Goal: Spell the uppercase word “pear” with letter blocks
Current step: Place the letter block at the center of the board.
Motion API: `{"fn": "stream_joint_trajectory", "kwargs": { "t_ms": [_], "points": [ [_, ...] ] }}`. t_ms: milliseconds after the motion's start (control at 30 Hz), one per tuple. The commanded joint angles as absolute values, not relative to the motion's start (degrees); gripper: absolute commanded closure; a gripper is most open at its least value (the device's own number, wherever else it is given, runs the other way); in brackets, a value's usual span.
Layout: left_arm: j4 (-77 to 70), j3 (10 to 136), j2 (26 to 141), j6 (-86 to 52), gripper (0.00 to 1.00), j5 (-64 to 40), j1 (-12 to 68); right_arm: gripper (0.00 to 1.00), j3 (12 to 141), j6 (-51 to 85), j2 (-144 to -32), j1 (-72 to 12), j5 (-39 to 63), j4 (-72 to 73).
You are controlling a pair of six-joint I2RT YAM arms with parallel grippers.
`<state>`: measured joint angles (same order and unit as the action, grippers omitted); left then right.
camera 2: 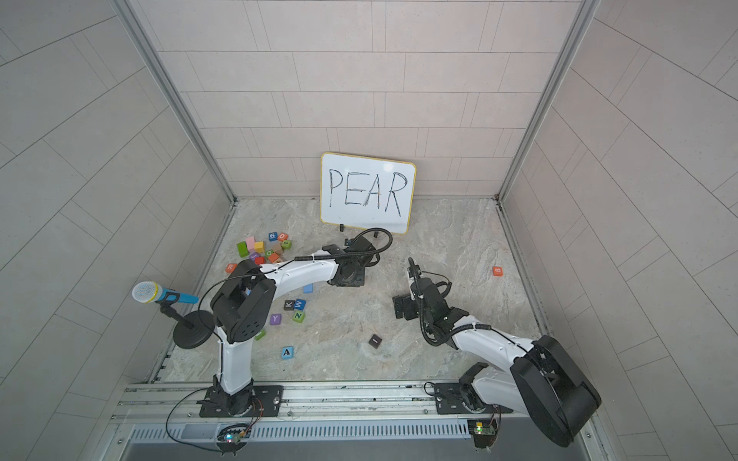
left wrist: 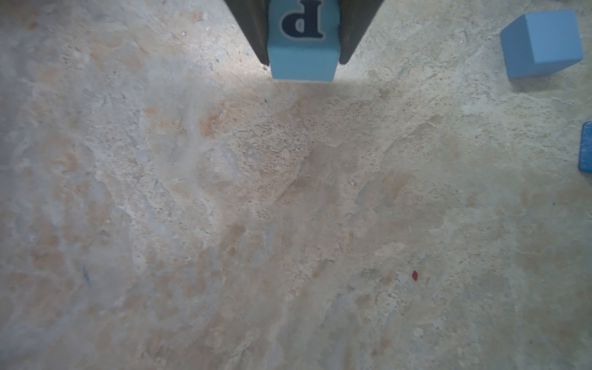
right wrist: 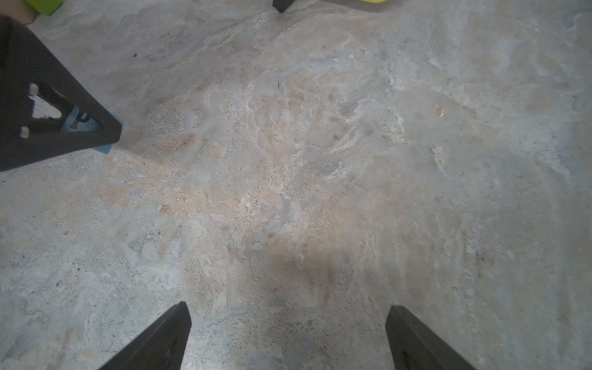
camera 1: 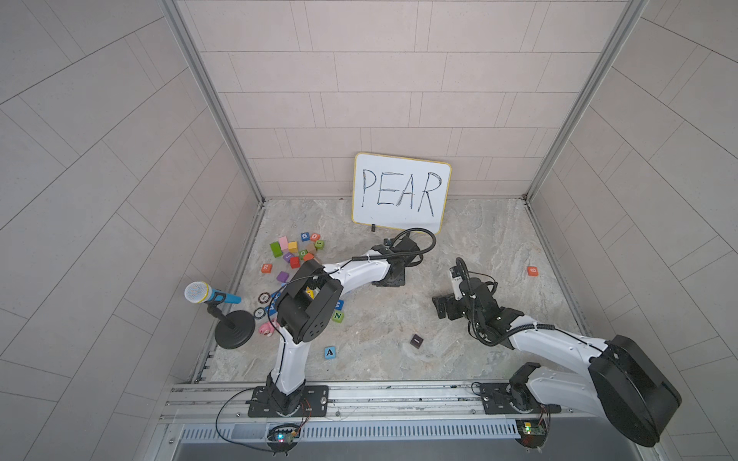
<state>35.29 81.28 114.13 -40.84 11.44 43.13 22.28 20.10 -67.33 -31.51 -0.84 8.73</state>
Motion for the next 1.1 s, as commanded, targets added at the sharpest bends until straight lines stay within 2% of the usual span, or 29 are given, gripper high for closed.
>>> {"fn": "stream_joint_trajectory", "kwargs": {
  "t_ms": [0,567,1067],
  "points": [
    [34.2,79.6,115.3,-38.8,1.0,10.7,42.4,0.0,23.1,21.1,-68.0,-31.7,-0.9,9.3],
    [33.5,78.7,117.4,-40.0,1.0,9.7,42.3,0.0,23.6,21.7,-70.8,-31.7,-0.2,11.2],
    [33.8,77.8,115.5,-40.2,0.74,9.9,42.4,0.0,23.5,22.1,-70.0,-31.7,-0.3,11.1]
  ]
}}
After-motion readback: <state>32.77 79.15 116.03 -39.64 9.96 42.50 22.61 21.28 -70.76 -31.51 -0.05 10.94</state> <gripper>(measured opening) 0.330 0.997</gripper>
